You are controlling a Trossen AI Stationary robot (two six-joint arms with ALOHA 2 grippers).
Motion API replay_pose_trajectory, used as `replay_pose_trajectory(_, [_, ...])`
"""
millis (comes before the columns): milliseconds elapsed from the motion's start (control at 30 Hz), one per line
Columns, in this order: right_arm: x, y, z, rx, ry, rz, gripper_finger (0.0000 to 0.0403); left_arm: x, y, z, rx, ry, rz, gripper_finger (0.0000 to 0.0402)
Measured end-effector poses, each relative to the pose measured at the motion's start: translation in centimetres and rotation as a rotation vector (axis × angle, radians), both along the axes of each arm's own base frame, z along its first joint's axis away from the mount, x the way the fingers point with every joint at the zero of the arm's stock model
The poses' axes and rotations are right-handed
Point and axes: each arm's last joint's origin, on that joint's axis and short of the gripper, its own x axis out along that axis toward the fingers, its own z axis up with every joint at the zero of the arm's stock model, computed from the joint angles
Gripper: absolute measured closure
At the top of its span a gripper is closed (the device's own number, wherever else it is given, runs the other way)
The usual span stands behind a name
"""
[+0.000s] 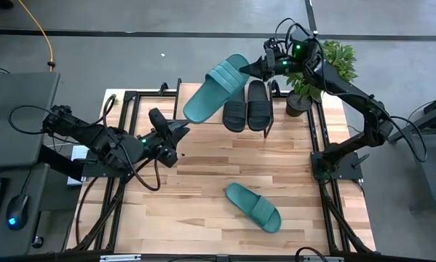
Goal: Pick and place slides into the shelf
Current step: Put the left green slipper on the shelf
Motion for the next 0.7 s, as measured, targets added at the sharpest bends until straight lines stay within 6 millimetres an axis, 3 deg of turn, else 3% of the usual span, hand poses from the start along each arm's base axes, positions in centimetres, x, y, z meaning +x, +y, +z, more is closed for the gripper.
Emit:
replay_pose_trajectory(300, [0.1, 0.1, 0.6, 0.018, -0.049, 0.026, 0.0393, -0.1, 0.1, 0.0, 0.013, -0.005, 0.047, 0.0176])
replay_pose_trajectory(700, [1.0, 1.4, 0.8, 0.037, -0.063, 0.076, 0.0393, -0.2, 0.1, -0.1, 0.047, 0.040, 0.047, 0.0165])
